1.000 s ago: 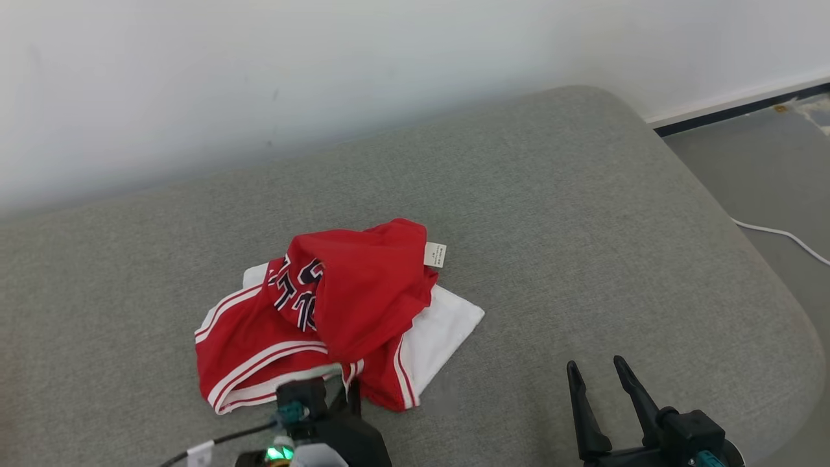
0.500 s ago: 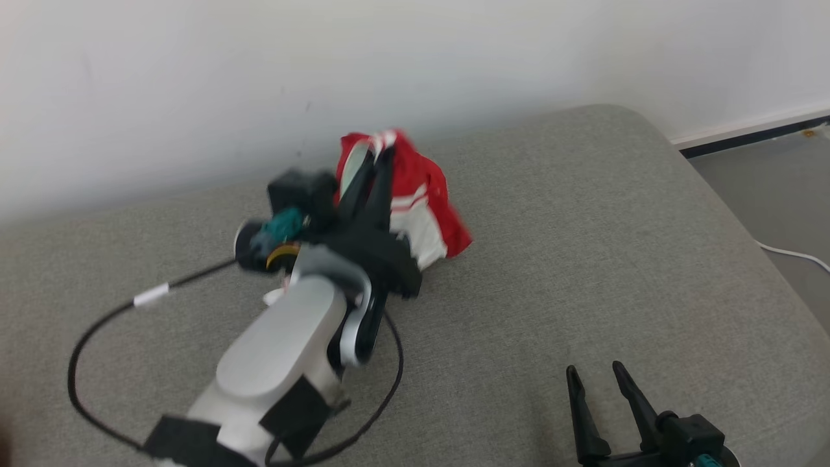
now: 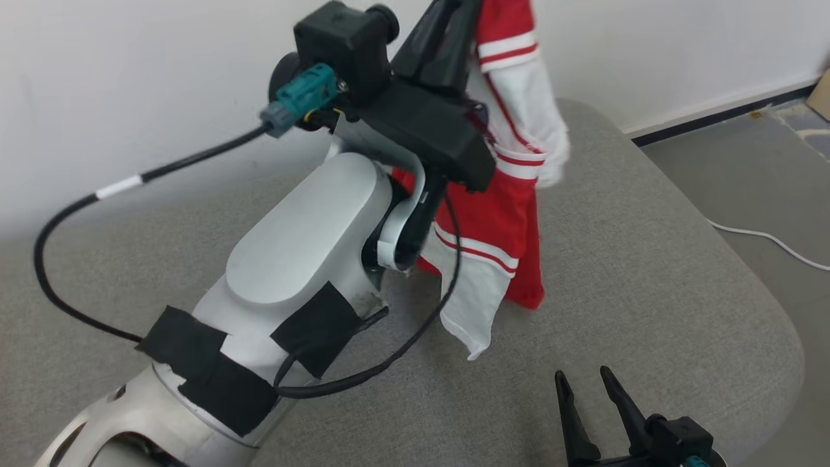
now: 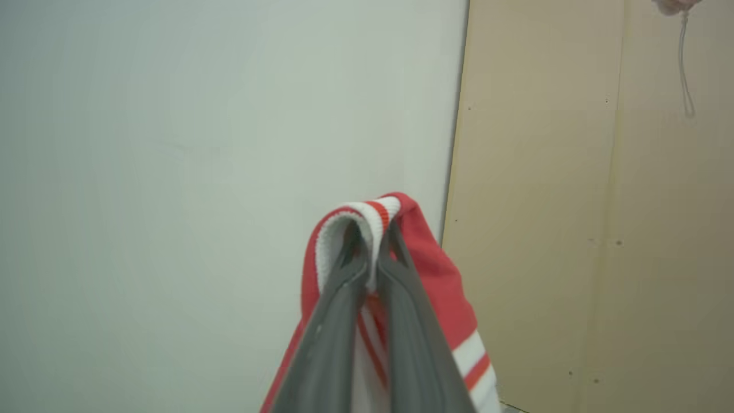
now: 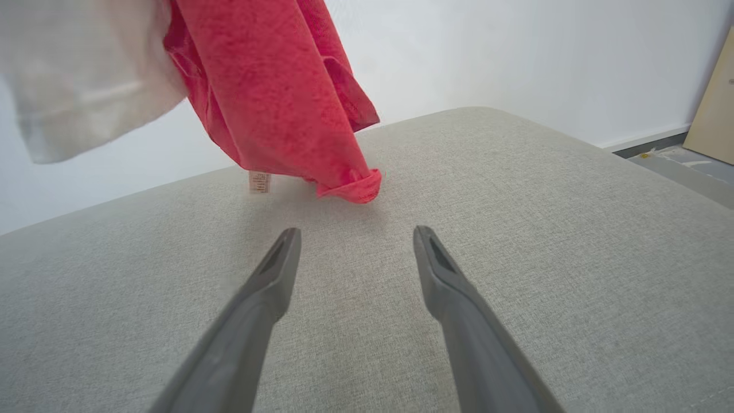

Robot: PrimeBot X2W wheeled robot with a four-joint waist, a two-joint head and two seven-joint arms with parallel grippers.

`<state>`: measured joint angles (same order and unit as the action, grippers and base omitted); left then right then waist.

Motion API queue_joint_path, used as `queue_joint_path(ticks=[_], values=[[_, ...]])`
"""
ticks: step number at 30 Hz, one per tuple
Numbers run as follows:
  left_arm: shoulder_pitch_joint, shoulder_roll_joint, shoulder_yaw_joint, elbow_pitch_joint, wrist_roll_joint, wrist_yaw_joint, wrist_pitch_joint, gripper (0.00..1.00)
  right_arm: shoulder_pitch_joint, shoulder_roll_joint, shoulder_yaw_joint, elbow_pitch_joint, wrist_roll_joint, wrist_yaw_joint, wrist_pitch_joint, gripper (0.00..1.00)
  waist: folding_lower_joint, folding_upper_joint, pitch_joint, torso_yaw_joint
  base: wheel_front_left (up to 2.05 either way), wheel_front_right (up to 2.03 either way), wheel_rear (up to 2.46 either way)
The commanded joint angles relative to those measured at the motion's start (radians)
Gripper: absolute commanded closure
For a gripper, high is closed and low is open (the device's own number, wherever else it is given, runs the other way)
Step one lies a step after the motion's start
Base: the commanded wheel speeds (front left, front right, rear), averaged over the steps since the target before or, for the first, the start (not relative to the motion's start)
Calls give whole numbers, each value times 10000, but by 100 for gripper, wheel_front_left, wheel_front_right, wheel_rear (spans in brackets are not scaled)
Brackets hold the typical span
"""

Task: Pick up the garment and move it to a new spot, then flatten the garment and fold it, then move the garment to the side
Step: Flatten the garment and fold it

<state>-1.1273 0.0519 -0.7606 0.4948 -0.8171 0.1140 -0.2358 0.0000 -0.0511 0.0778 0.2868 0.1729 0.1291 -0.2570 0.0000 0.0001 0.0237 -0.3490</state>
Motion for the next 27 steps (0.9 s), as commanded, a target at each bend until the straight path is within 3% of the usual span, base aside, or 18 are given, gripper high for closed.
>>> queue_joint_path(ticks=[1, 6, 10, 18, 27], values=[[-120, -14, -5, -245, -435, -40, -101, 100, -69, 17, 2, -4, 35, 31, -73, 0, 0, -1, 98, -21, 0, 0, 0], [-4, 0, -25, -897, -1790, 28, -281, 100, -129, 18, -62, 0, 100, 31, -78, 0, 0, -1, 301, 296, 0, 0, 0], [690, 65, 115, -169, -2119, 415, -282, 100, -200, 15, -121, -36, 171, 31, -86, 0, 0, -1, 367, 774, 0, 0, 0], [3042, 1439, 789, 805, -2540, 1238, -287, 100, 25, 17, -270, -195, -40, 31, -89, 0, 0, -1, 392, 1555, 0, 0, 0], [5463, 2572, 1539, 458, -3062, 1634, -229, 100, -57, 17, -241, -364, -289, 31, -35, 0, 0, -1, 509, 2217, 0, 0, 0]])
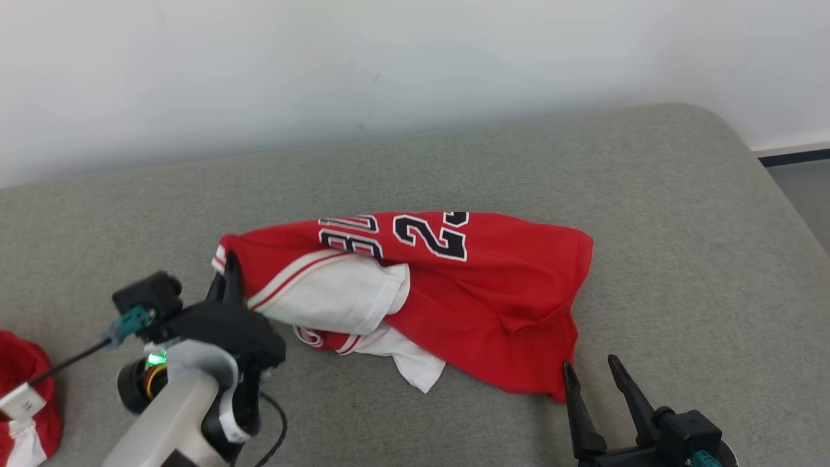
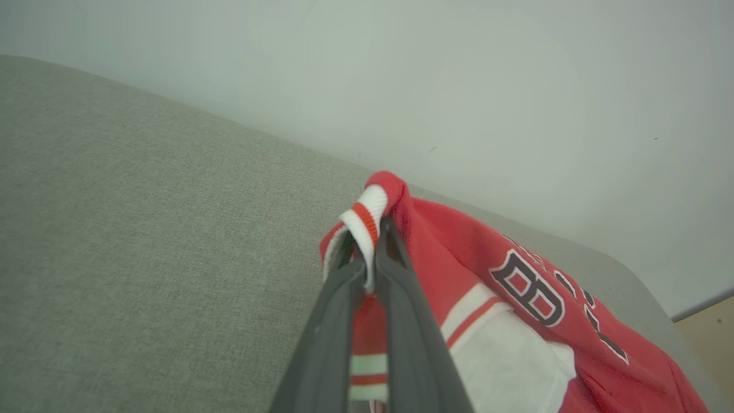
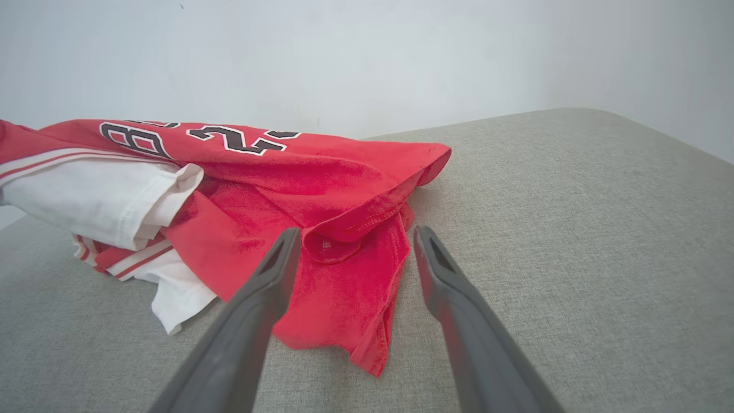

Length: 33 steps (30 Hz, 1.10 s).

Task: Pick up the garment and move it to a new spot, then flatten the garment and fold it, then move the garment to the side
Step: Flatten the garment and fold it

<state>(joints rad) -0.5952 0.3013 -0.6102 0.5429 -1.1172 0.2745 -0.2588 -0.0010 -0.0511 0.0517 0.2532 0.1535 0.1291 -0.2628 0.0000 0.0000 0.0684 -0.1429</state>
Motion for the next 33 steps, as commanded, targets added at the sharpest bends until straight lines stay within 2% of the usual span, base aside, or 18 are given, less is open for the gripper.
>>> queue_joint_path(ticks=[1, 5, 6, 7, 8, 9, 13, 19, 26, 33], values=[[344, 120, 100, -80, -157, 65, -2, 100, -69, 15, 11, -60, -114, 31, 31, 0, 0, 0, 76, 205, 0, 0, 0], [897, 254, 210, -282, -236, 132, -21, 100, -90, 17, 26, -161, -170, 31, 126, 0, 0, 0, 148, 342, 0, 0, 0], [955, 259, 220, -335, -190, 116, -28, 80, -104, 15, 34, -186, -193, 31, 129, 0, 0, 0, 162, 359, 0, 0, 0], [984, 258, 225, -386, -107, 108, -37, 30, -115, 15, 36, -214, -210, 31, 150, 0, 0, 0, 181, 379, 0, 0, 0], [984, 258, 225, -386, -107, 108, -37, 30, -115, 15, 36, -214, -210, 31, 150, 0, 0, 0, 181, 379, 0, 0, 0], [976, 233, 243, -459, -11, 76, -49, 0, -135, 17, 37, -242, -224, 31, 166, 0, 0, 0, 206, 396, 0, 0, 0], [746, 122, 566, -823, 850, 154, -69, 0, -254, 17, 80, -363, -307, 31, 280, 0, 0, 0, 319, 422, 0, 0, 0], [1569, 174, 1014, -1932, 3465, 413, -68, 0, -514, 17, -241, -558, -550, 31, 730, 0, 0, 0, 530, 535, 0, 0, 0], [3273, 326, 1176, -3850, 6341, 128, -70, 0, -807, 17, -595, -787, -454, 31, 2073, 0, 0, 0, 523, 860, 0, 0, 0], [4879, -98, 2017, -4570, 7374, -262, -71, 0, -929, 17, -961, -576, 382, 31, 3405, 0, 0, 0, 422, 1252, 0, 0, 0]])
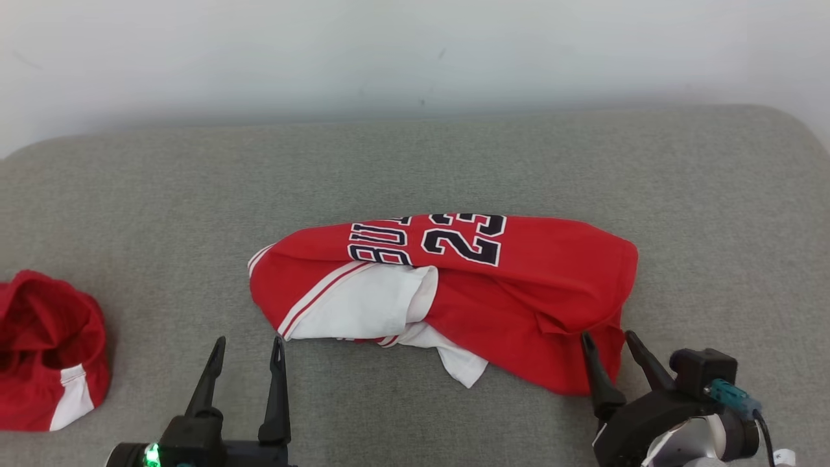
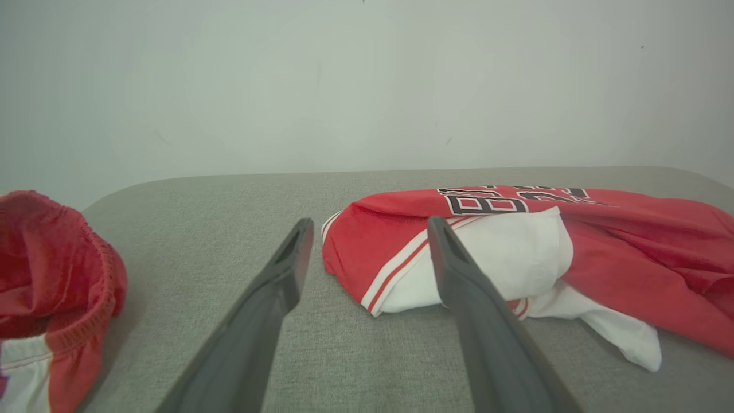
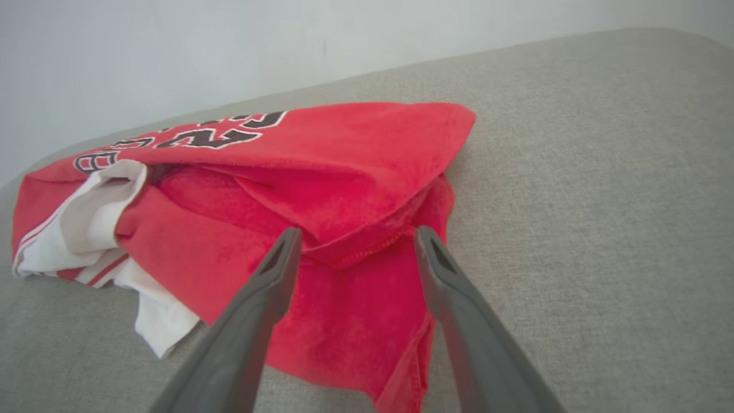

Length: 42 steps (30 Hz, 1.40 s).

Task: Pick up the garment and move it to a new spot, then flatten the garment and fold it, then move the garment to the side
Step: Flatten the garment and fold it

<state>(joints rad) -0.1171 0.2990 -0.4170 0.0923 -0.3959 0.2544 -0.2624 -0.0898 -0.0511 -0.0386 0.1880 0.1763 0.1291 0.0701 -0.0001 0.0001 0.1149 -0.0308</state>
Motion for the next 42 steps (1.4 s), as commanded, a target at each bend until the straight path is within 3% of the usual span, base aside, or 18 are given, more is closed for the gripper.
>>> queue_joint_path(ticks=[1, 15, 17, 18, 19, 21, 22, 23, 28, 35, 42], values=[[209, -125, 164, -78, 231, -146, -35, 0, -67, 16, -141, 141, 289, 31, 137, 0, 1, -1, -43, 188, 0, 0, 0], [752, -1014, 1083, 162, 947, -1056, -35, 0, -1077, 16, -896, 1771, 295, 31, 361, 0, 1, -1, -135, 515, 0, 0, 0], [760, -1137, 1161, 207, 1016, -1167, -36, 0, -1144, 19, -1020, 1951, 204, 31, 496, 35, 1, -1, -147, 551, 0, 0, 0], [761, -1200, 1204, 228, 1050, -1226, -36, 0, -1144, 19, -1050, 2031, 150, 31, 549, 44, 1, -1, -147, 563, 0, 0, 0], [766, -1248, 1246, 244, 1096, -1281, -36, 0, -1157, 22, -1065, 2084, 141, 31, 594, 51, 1, -1, -144, 572, 0, 0, 0], [775, -1296, 1295, 260, 1119, -1317, -36, 0, -1178, 20, -1072, 2125, 119, 31, 590, 54, 1, -1, -138, 576, 0, 0, 0], [786, -1343, 1348, 274, 1150, -1373, -36, 0, -1209, 19, -1089, 2145, 58, 31, 557, 73, 1, -1, -132, 578, 0, 0, 0], [799, -1382, 1402, 284, 1187, -1411, -36, 0, -1235, 16, -1101, 2177, 22, 31, 530, 100, 1, -1, -128, 575, 0, 0, 0], [863, -1561, 1664, 363, 1371, -1587, -36, 0, -1371, 16, -1246, 2048, -142, 31, 283, 100, 1, -1, -154, 545, 0, 0, 0], [1011, -1799, 1976, 433, 1482, -1808, -36, 0, -1817, 13, -1045, 894, 1304, 31, -696, 100, 1, -1, -366, 414, 0, 0, 0], [1194, -2019, 2203, 477, 1657, -2006, -36, 0, -2096, 16, -1023, -868, 2295, 31, 297, 100, 1, -1, -657, 298, 0, 0, 0]])
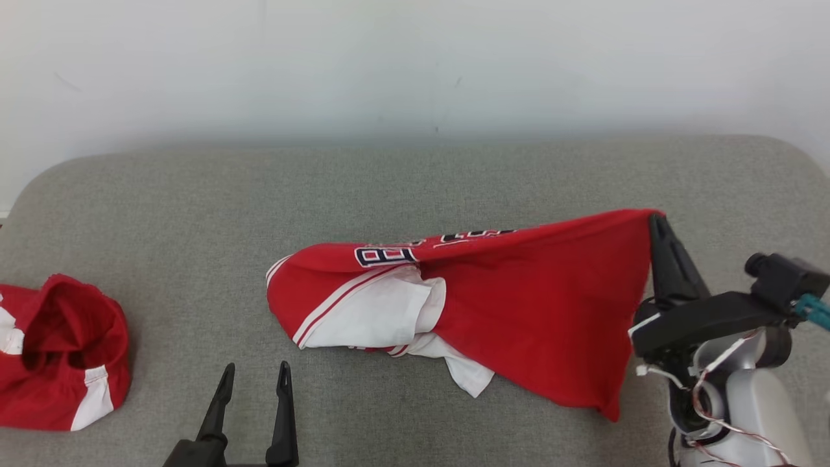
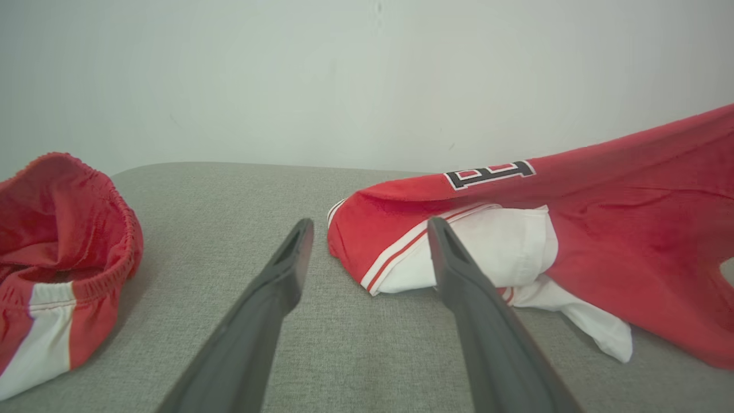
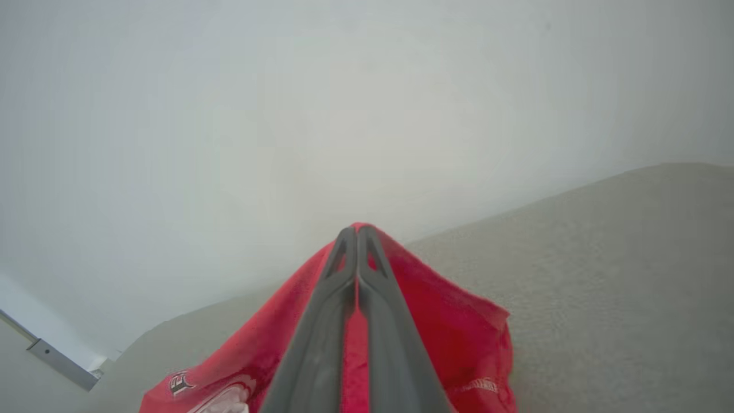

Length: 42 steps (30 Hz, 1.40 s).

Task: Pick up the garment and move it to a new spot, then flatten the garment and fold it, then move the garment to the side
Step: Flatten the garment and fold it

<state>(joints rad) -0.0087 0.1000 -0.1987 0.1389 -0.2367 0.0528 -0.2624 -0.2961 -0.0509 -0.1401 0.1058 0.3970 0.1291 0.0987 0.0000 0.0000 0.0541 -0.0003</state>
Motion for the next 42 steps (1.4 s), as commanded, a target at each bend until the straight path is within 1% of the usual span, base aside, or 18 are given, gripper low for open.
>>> queue_joint_path(ticks=[1, 7, 9, 11, 13, 14, 17, 21, 22, 23, 24, 25, 27, 30, 34, 38, 42], values=[[129, -52, 42, 12, 85, -26, -36, 0, 30, 14, -38, -342, 206, 31, 172, 100, 0, 0, -77, -6, 0, 0, 0], [284, -158, 207, -27, 187, -132, -36, 0, 580, 12, -432, -2088, 542, 31, 1276, 100, 0, 0, -140, 0, 0, 0, 0], [276, -188, 253, -43, 223, -153, -36, 0, 700, 15, -691, -2440, 646, 31, 1560, 100, 0, 0, -102, 16, 0, 0, 0], [256, -216, 297, -79, 253, -190, -36, 0, 617, 15, -979, -2535, 288, 31, 1861, 100, 0, 0, 3, 31, 0, 0, 0], [184, -248, 302, -93, 295, -258, -36, 0, 264, -10, -1229, -2229, -161, 31, 2122, 100, 0, 0, 144, 67, 0, 0, 0], [119, -263, 295, -100, 307, -269, -36, 0, 84, -121, -1249, -1944, -357, 33, 2243, 100, 0, 0, 214, 107, 0, 0, 0], [-72, -299, 224, -98, 402, -427, -36, 0, -660, -297, -1467, -677, -783, 31, 2345, 100, 0, 0, 444, 332, 0, 0, 0], [-328, -353, 151, -90, 458, -515, -36, 0, -1849, -660, -1721, 1240, -1110, 31, 1747, 100, 0, 0, 758, 769, 0, 0, 0], [-328, -353, 151, -90, 458, -515, -36, 0, -1849, -660, -1721, 1240, -1110, 31, 1747, 100, 0, 0, 758, 769, 0, 0, 0], [-389, -370, 137, -90, 464, -546, -36, 0, -2099, -712, -1807, 1677, -1206, 31, 1548, 100, 0, 0, 850, 879, 0, 0, 0], [-445, -375, 136, -94, 491, -574, -36, 0, -2342, -800, -1857, 2095, -1389, 31, 1320, 59, 0, 0, 934, 971, 0, 0, 0], [-485, -381, 139, -95, 507, -597, -36, 0, -2631, -880, -1973, 2485, -1529, 31, 1042, 0, 0, 0, 1017, 1059, 0, 0, 0], [-593, -403, 122, -101, 505, -610, -36, 0, -3139, -1087, -2232, 3214, -1979, 31, 444, 0, 0, 0, 1160, 1222, 0, 0, 0], [-662, -425, 108, -66, 522, -680, -36, 0, -3695, -1212, -2500, 4118, -2579, 31, -375, 0, 0, 0, 1274, 1401, 0, 0, 0], [-657, -444, 183, -21, 531, -645, -36, 0, -4063, -1084, -2338, 4722, -2842, 31, -1184, 0, 0, 0, 1240, 1397, 0, 0, 0], [-507, -464, 239, 114, 531, -605, -36, 0, -3697, -945, -1672, 4604, -2461, 31, -1628, 0, 0, 0, 1007, 1168, 0, 0, 0], [-429, -471, 286, 261, 522, -568, -36, 0, -2681, -786, -892, 3792, -2012, 33, -1876, 0, 0, 0, 669, 862, 0, 0, 0]])
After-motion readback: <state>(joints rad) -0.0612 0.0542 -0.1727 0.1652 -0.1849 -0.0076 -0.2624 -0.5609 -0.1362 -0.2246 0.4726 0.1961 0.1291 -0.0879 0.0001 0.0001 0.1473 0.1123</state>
